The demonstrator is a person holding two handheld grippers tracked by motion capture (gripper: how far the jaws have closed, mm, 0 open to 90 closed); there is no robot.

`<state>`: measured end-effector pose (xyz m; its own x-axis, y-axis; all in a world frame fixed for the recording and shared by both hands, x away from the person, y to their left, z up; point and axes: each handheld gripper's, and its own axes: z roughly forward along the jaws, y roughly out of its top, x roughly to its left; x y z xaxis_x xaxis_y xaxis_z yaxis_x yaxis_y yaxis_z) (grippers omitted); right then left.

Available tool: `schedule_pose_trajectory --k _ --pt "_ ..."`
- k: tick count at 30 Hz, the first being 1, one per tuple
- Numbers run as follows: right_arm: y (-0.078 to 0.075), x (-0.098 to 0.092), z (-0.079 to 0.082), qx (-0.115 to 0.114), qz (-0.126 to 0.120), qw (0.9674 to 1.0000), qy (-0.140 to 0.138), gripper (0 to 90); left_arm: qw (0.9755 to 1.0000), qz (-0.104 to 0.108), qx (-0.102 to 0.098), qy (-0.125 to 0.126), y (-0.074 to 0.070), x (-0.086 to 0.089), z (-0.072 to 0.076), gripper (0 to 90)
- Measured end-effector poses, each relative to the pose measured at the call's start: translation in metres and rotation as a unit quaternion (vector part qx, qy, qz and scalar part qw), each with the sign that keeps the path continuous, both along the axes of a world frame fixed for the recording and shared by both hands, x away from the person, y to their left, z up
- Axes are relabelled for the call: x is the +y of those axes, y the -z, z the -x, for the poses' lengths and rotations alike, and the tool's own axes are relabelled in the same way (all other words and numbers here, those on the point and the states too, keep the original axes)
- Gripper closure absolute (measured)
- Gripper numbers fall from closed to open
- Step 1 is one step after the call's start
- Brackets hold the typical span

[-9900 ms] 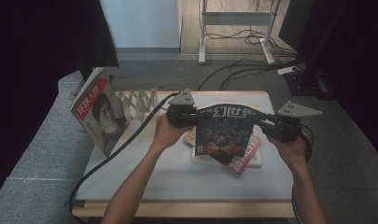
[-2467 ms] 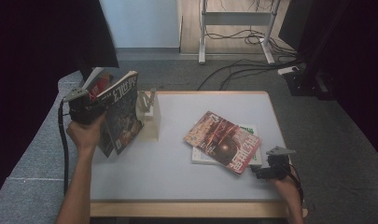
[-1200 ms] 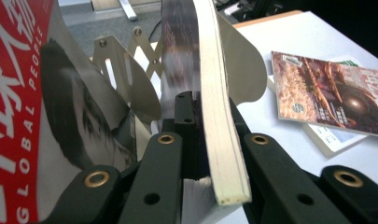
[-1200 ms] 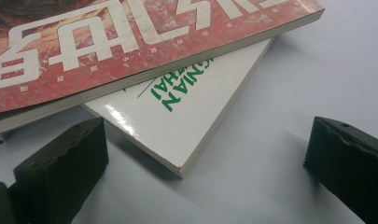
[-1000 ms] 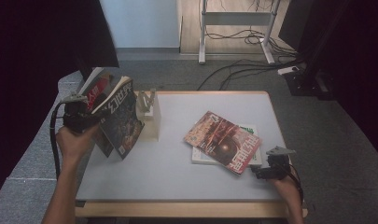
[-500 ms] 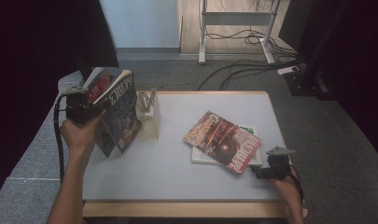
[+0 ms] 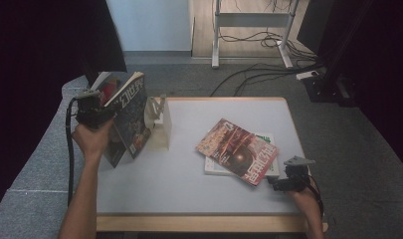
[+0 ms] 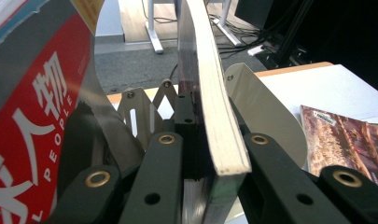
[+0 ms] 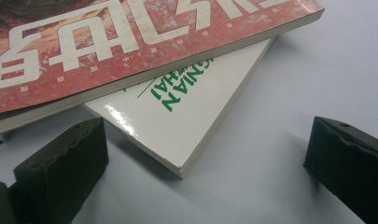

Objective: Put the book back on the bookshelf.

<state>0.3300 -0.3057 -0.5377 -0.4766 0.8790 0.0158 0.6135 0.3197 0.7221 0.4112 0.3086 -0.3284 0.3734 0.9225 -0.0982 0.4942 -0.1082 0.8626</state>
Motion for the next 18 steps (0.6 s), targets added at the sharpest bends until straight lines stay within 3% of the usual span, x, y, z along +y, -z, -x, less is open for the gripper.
schedule_pose_trajectory --k 8,18 --pt "0.000 0.000 0.000 0.000 0.000 1.0000 0.000 0.0 0.9999 -0.016 0.001 0.001 0.006 0.001 0.005 82.3" --pt "0.000 0.000 0.000 0.000 0.000 1.0000 0.000 0.0 0.9999 -0.012 -0.002 -0.008 0.009 0.004 0.010 80.9"
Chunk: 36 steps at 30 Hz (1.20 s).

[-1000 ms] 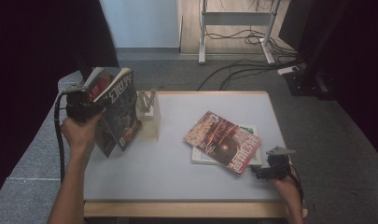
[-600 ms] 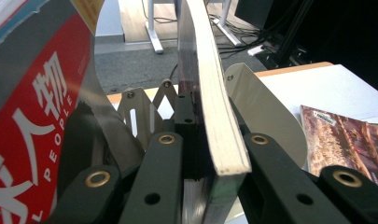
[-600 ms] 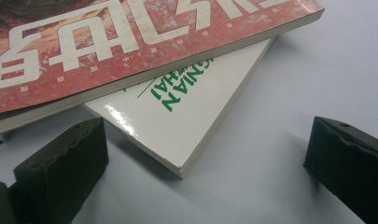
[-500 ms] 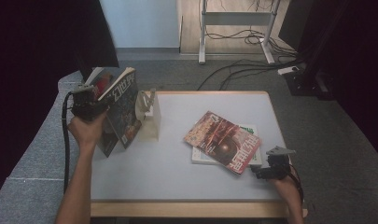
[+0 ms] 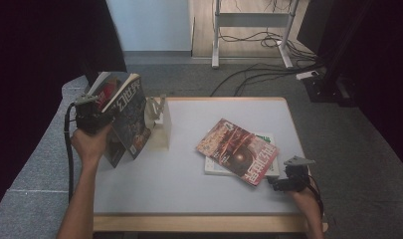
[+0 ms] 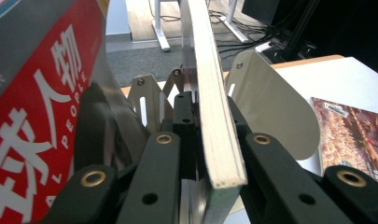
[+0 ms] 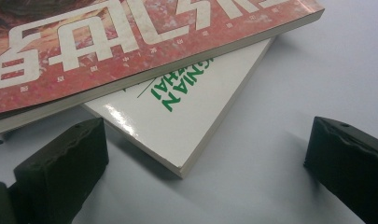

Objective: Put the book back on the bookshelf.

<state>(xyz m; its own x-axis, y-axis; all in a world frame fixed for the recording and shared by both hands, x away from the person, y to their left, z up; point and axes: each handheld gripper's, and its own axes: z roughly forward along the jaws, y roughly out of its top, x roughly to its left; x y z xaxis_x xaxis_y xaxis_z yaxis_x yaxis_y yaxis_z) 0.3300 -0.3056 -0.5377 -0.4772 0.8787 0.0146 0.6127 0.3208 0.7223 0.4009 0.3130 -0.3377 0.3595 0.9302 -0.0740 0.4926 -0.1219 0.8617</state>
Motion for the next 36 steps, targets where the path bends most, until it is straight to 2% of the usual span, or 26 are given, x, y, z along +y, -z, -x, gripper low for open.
schedule_pose_trajectory --k 8,16,29,36 --pt "0.000 0.000 0.000 0.001 0.000 1.0000 0.000 0.0 0.9997 -0.014 -0.018 -0.006 -0.006 -0.001 0.010 73.4" --pt "0.000 0.000 0.000 0.001 0.000 1.0000 0.000 0.0 0.9996 -0.013 -0.027 -0.004 -0.007 0.002 0.022 68.8" --pt "0.000 0.000 0.000 0.000 0.000 1.0000 0.000 0.0 0.9993 0.008 -0.033 0.013 -0.002 0.009 0.043 58.3" --pt "0.000 0.000 0.000 -0.001 0.001 1.0000 0.000 0.0 0.9990 0.024 -0.028 0.027 0.006 0.013 0.055 47.3"
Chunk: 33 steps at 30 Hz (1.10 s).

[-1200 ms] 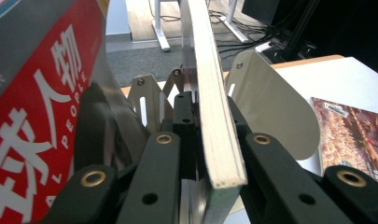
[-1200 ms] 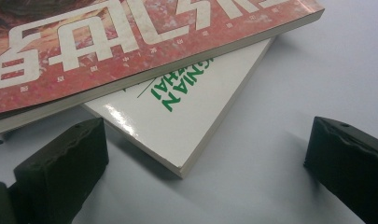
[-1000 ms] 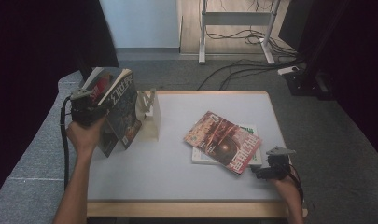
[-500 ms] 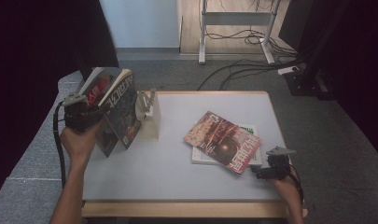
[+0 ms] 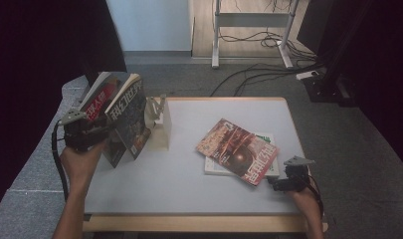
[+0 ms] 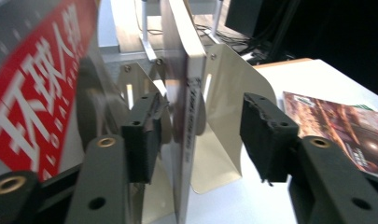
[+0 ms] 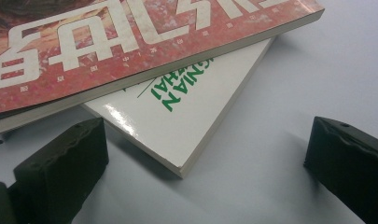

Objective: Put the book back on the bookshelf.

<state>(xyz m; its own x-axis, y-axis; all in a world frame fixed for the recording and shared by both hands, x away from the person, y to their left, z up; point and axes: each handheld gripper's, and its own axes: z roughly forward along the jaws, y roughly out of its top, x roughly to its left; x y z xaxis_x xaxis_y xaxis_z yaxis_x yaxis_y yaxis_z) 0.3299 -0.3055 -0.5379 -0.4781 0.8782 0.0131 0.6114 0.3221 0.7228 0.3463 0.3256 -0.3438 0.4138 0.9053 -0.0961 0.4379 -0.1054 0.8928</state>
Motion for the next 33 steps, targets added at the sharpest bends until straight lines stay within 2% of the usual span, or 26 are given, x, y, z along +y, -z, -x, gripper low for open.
schedule_pose_trajectory --k 6,9,13,16,22,24,27,31,33 --pt "0.000 0.000 0.000 0.000 0.000 1.0000 0.000 0.0 0.9996 0.002 0.002 0.029 0.004 -0.004 0.009 33.5" --pt "0.000 0.000 0.000 0.001 0.000 1.0000 0.001 0.0 0.9990 -0.010 0.002 0.044 0.006 -0.011 0.014 25.1" --pt "0.000 0.000 0.000 0.000 0.000 1.0000 0.000 0.0 0.9975 -0.021 0.003 0.067 0.008 -0.020 0.021 16.2" --pt "0.000 0.000 0.000 0.000 0.001 1.0000 0.000 0.0 0.9963 -0.025 0.003 0.083 0.009 -0.024 0.024 13.4" --pt "0.000 0.000 0.000 -0.001 0.001 1.0000 0.000 0.0 0.9935 -0.016 0.010 0.113 0.013 -0.037 0.025 2.9" --pt "0.000 0.000 0.000 -0.001 0.001 1.0000 0.000 0.0 0.9916 -0.014 0.012 0.128 0.016 -0.044 0.024 1.6" --pt "0.000 0.000 0.000 -0.001 0.001 1.0000 0.000 0.0 0.9902 -0.020 0.013 0.138 0.019 -0.053 0.022 0.0" --pt "0.000 0.000 0.000 -0.001 0.001 1.0000 0.000 0.0 0.9872 -0.015 0.010 0.159 0.025 -0.064 0.019 0.0" --pt "0.000 0.000 0.000 -0.001 0.001 1.0000 0.000 0.0 0.9855 -0.022 0.011 0.168 0.028 -0.069 0.016 0.0"
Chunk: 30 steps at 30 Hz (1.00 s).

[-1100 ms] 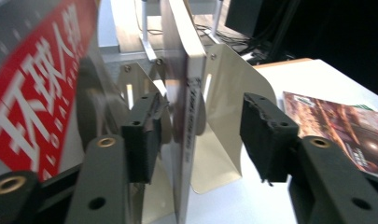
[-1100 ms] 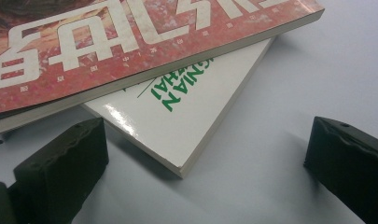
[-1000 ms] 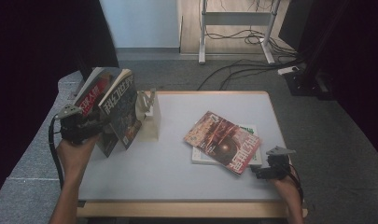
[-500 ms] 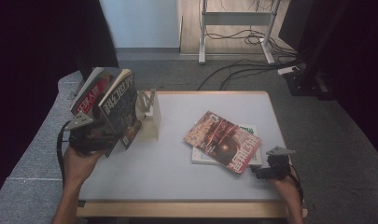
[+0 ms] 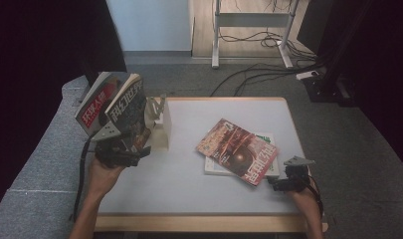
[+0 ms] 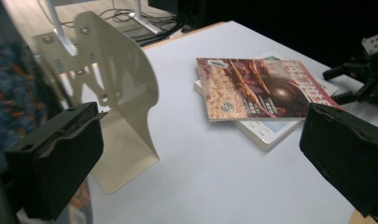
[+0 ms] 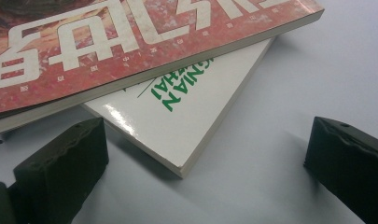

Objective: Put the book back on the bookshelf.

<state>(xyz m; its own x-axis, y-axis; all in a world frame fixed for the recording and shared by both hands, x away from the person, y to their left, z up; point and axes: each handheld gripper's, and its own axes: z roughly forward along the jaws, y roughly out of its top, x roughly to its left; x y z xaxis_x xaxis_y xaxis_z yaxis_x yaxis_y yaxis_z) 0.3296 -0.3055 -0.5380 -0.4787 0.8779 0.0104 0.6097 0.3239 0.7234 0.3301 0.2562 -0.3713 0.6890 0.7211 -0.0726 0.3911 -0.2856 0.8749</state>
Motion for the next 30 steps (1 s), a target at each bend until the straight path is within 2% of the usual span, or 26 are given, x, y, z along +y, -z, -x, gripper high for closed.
schedule_pose_trajectory --k 7,11,14,20,30 --pt "0.000 0.000 0.000 0.000 0.000 1.0000 0.000 0.0 0.9992 -0.018 0.016 0.033 0.012 -0.022 -0.010 0.0" --pt "0.000 0.000 0.000 0.000 0.000 1.0000 0.000 0.0 0.9978 -0.040 0.017 0.051 0.021 -0.035 -0.015 0.0" --pt "0.000 0.000 0.000 0.000 0.000 1.0000 0.000 0.0 0.9966 -0.047 0.019 0.065 0.025 -0.045 -0.018 0.0" --pt "0.000 0.000 0.000 0.000 0.000 1.0000 0.000 0.0 0.9950 -0.053 0.012 0.084 0.027 -0.065 -0.025 0.0" --pt "0.000 0.000 0.000 0.000 0.000 1.0000 0.000 0.0 0.9919 -0.056 0.022 0.112 0.033 -0.095 -0.042 0.0"
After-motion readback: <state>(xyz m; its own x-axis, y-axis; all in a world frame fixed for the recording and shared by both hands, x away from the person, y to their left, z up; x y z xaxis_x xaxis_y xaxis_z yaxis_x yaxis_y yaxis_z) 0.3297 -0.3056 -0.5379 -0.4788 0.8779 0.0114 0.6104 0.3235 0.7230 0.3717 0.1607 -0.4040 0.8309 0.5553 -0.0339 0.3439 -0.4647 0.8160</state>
